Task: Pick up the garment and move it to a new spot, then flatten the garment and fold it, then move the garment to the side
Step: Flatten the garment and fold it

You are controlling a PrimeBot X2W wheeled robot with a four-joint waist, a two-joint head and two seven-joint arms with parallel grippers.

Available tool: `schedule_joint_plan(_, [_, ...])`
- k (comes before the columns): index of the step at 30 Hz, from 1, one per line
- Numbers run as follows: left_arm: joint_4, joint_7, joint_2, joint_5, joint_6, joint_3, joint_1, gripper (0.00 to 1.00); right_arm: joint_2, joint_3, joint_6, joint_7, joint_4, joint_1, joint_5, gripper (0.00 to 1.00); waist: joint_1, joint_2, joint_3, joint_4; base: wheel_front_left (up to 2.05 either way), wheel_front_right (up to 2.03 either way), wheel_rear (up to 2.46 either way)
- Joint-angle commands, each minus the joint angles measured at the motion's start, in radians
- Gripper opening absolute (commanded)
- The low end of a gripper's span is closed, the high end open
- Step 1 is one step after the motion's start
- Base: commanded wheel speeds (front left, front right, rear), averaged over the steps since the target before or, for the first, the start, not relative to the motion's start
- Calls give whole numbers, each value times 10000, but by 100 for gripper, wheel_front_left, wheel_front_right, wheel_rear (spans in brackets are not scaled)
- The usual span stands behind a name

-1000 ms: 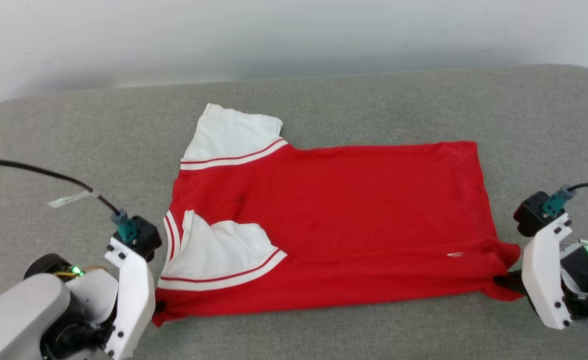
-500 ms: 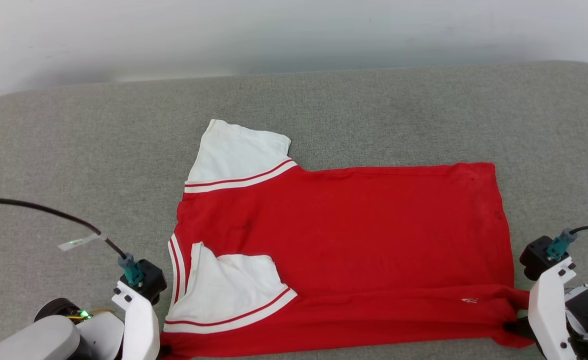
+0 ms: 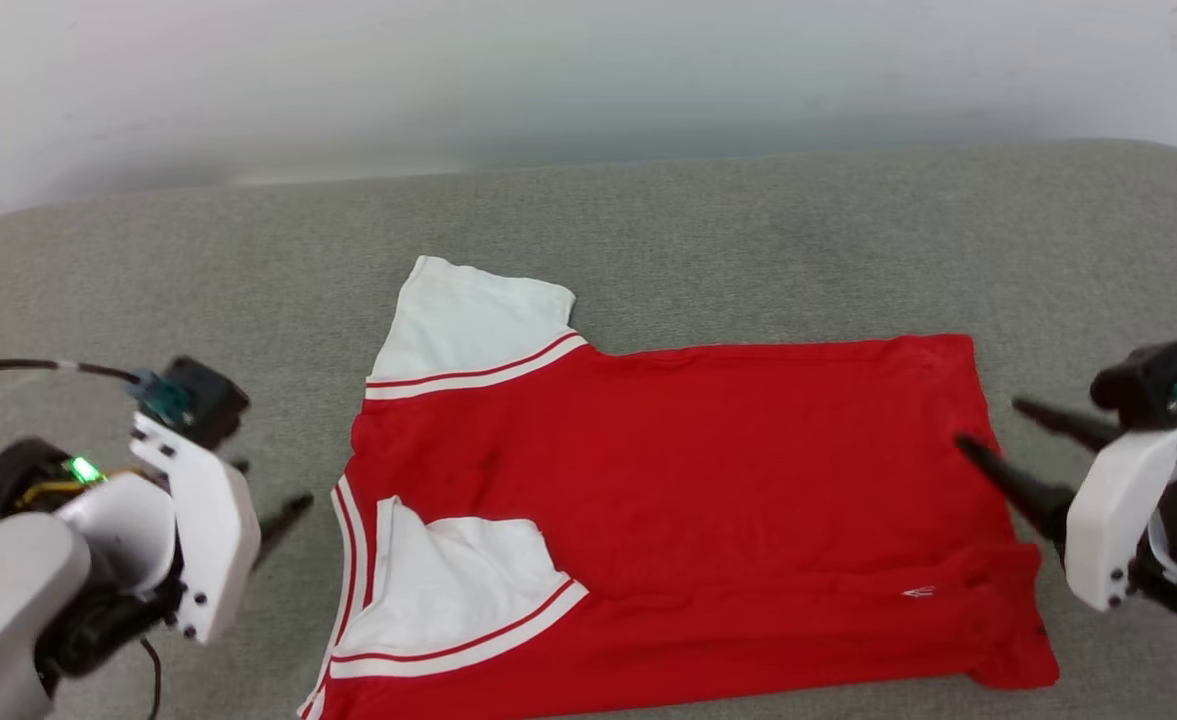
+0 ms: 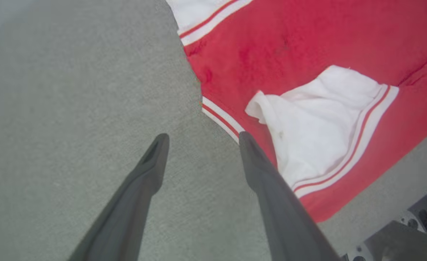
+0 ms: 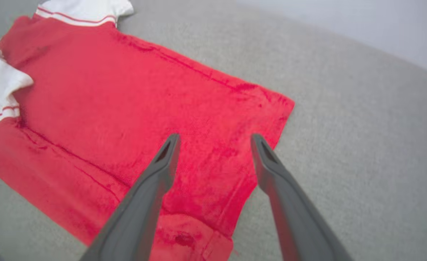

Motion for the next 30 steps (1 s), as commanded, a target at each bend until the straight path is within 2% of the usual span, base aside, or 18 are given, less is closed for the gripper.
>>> schedule_joint_plan(1, [136, -350, -46, 228, 103, 123, -180, 100, 305, -383, -8, -642, 20, -73, -445, 100, 0, 0, 20, -118, 0, 0, 0])
schedule_joint_plan(6, [690, -1315, -327, 850, 402, 510, -814, 100, 1359, -1937, -8, -2565, -80, 370, -1993, 100, 0, 0, 239, -410, 0, 0, 0])
schedule_joint_plan(10, [1208, -1668, -574, 1013, 441, 816, -1467, 100, 2328, -3518, -8, -3841, -429, 904, -3338, 100, 0, 0, 601, -635, 0, 0, 0])
schedule_joint_plan(16, [1846, -1151, -838, 947, 213, 1121, -2802, 100, 3765, -5521, -8, -4566, -1612, 1897, -5266, 100, 0, 0, 1381, -964, 0, 0, 0])
schedule_joint_plan(17, [1846, -1151, -838, 947, 213, 1121, -2802, 100, 3765, -5521, -8, -4566, -1612, 1897, -5266, 100, 0, 0, 1381, -964, 0, 0, 0])
schedule_joint_plan(23, [2475, 143, -1114, 716, -143, 1286, -4484, 100, 4867, -6410, -8, -4728, -2912, 2598, -6320, 100, 0, 0, 2366, -1253, 0, 0, 0])
schedule_joint_plan(30, [2909, 2925, -1259, -50, -579, 1074, -6142, 100, 5362, -6431, -8, -4752, -3558, 2698, -6735, 100, 0, 0, 3489, -1604, 0, 0, 0])
